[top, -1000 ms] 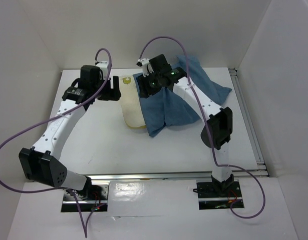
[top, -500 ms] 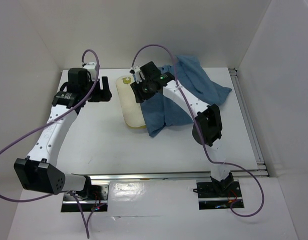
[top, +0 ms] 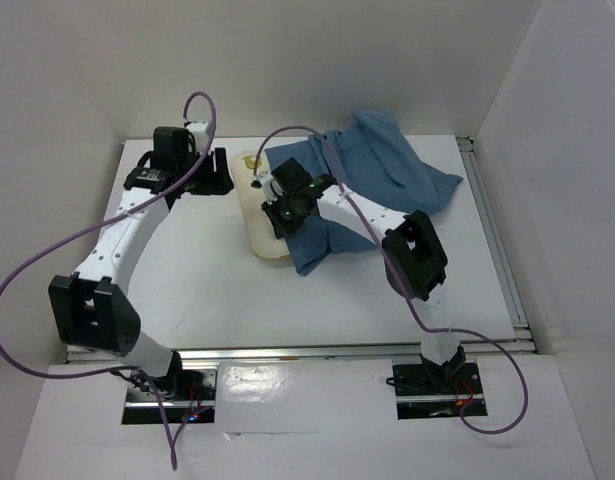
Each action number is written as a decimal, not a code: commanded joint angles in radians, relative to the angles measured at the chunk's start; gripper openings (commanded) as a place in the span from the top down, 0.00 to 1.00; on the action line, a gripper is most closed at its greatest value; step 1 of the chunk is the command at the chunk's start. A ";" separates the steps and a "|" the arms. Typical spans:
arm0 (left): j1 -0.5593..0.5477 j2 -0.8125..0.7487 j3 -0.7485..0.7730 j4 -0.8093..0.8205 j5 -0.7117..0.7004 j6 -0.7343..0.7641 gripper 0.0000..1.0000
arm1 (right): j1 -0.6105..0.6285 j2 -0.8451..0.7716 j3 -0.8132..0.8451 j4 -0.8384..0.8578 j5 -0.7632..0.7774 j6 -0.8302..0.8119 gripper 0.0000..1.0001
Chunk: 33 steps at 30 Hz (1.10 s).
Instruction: Put the pillow into the pillowcase
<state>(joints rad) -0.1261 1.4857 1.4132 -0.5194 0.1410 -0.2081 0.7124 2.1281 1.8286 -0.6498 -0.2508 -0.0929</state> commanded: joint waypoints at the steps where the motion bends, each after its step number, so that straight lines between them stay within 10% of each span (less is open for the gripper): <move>1: 0.013 0.071 0.085 0.084 0.095 0.045 0.31 | 0.005 -0.057 -0.078 0.018 0.002 -0.021 0.88; 5: 0.022 0.178 0.177 0.105 0.181 0.056 0.59 | -0.013 -0.174 -0.259 0.009 0.002 -0.021 0.93; 19: 0.022 0.643 0.605 0.032 0.324 0.125 1.00 | -0.163 -0.436 -0.580 -0.070 0.064 -0.030 0.95; 27: -0.009 0.762 0.678 0.010 0.338 0.242 0.58 | -0.297 -0.425 -0.552 -0.090 0.045 -0.019 0.76; 33: -0.050 0.751 0.596 0.030 0.243 0.343 0.53 | -0.249 -0.427 -0.405 -0.080 -0.048 0.010 0.68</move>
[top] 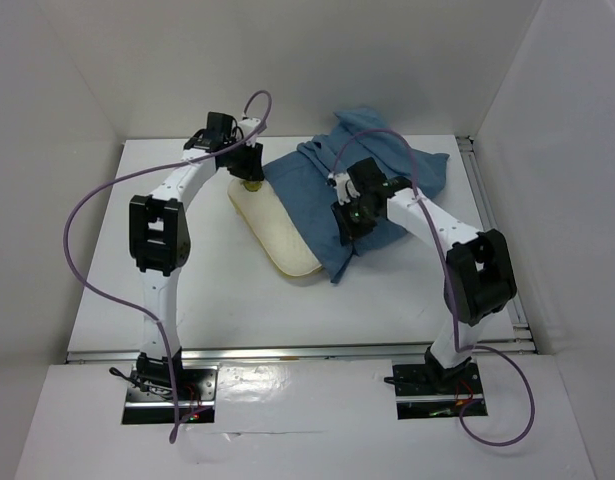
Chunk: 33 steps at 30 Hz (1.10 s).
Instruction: Put the pillow into the pillowcase
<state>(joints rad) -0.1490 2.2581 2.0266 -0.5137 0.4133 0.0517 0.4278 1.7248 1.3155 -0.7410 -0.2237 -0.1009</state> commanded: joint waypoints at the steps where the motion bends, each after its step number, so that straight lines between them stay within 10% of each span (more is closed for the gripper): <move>1: -0.027 -0.022 -0.017 0.024 -0.039 0.092 0.55 | 0.046 -0.001 0.134 0.002 -0.092 0.018 0.70; 11: -0.038 -0.055 -0.112 -0.078 0.011 0.093 0.82 | 0.045 0.146 0.199 0.015 0.058 -0.003 0.76; 15: -0.038 -0.193 -0.372 -0.068 0.031 0.105 0.99 | -0.017 0.157 0.218 0.038 0.078 -0.003 0.76; 24: -0.061 -0.474 -0.667 -0.091 0.117 0.102 1.00 | -0.049 0.180 0.247 0.060 0.075 0.017 0.76; 33: -0.095 -0.638 -0.677 -0.028 -0.139 0.178 0.41 | -0.058 0.187 0.315 0.022 -0.034 -0.005 0.76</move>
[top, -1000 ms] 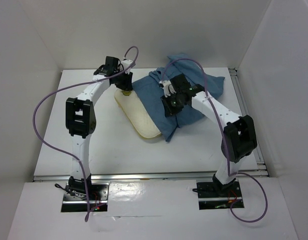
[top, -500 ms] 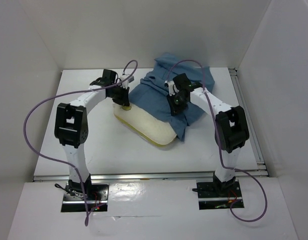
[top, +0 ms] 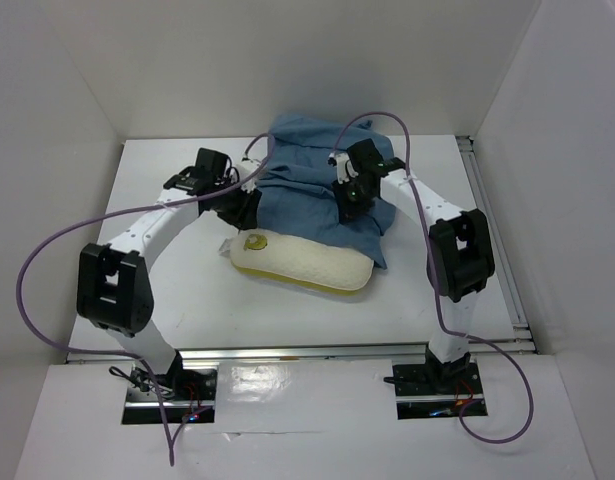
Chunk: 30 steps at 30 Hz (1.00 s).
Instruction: Put the pillow into the pillowcase
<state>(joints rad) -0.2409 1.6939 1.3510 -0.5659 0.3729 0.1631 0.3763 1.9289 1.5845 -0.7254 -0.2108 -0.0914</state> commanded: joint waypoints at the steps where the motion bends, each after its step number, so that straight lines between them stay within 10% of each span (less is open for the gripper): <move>1: -0.014 -0.109 -0.013 0.046 -0.118 0.128 0.41 | -0.007 -0.027 0.046 0.006 -0.070 -0.014 0.73; 14: -0.112 -0.453 -0.526 0.550 -0.359 0.551 0.33 | 0.024 -0.255 -0.153 0.073 -0.176 -0.213 0.67; 30: -0.121 -0.392 -0.543 0.659 -0.207 0.526 0.26 | 0.065 -0.363 -0.259 0.121 -0.234 -0.229 0.67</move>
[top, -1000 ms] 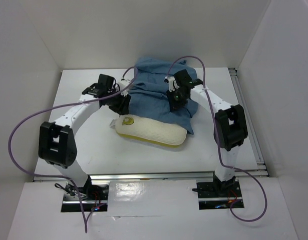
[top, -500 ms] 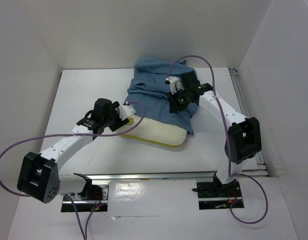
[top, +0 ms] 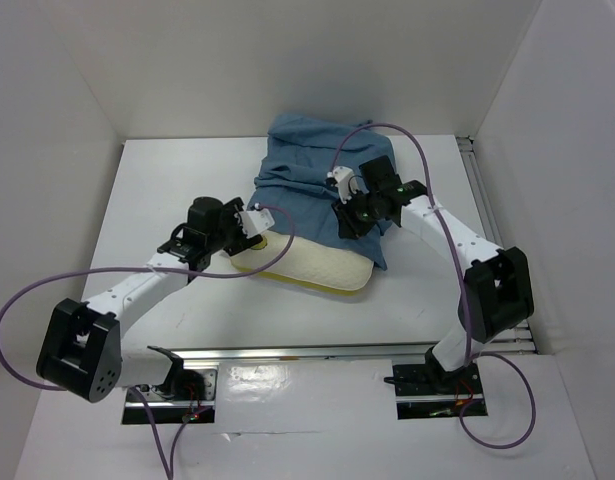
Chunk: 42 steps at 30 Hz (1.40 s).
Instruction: Put the pillow into the pillowcase
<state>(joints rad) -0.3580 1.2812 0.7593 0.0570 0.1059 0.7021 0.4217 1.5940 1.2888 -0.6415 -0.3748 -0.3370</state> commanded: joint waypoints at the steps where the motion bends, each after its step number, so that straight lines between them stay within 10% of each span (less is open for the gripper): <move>1: -0.004 0.033 0.064 0.024 0.070 -0.013 0.26 | 0.020 -0.028 0.056 0.037 -0.087 0.026 0.67; 19: -0.013 0.115 0.133 -0.019 0.100 -0.073 0.26 | 0.098 0.113 0.083 0.039 -0.153 0.180 0.66; 42: -0.053 0.360 0.120 0.415 -0.178 -0.044 0.32 | 0.098 0.113 -0.060 0.039 -0.144 0.228 0.66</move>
<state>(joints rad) -0.4141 1.6150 0.8455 0.3740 -0.0193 0.6308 0.5209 1.7100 1.2469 -0.5945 -0.5125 -0.1200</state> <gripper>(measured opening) 0.699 0.336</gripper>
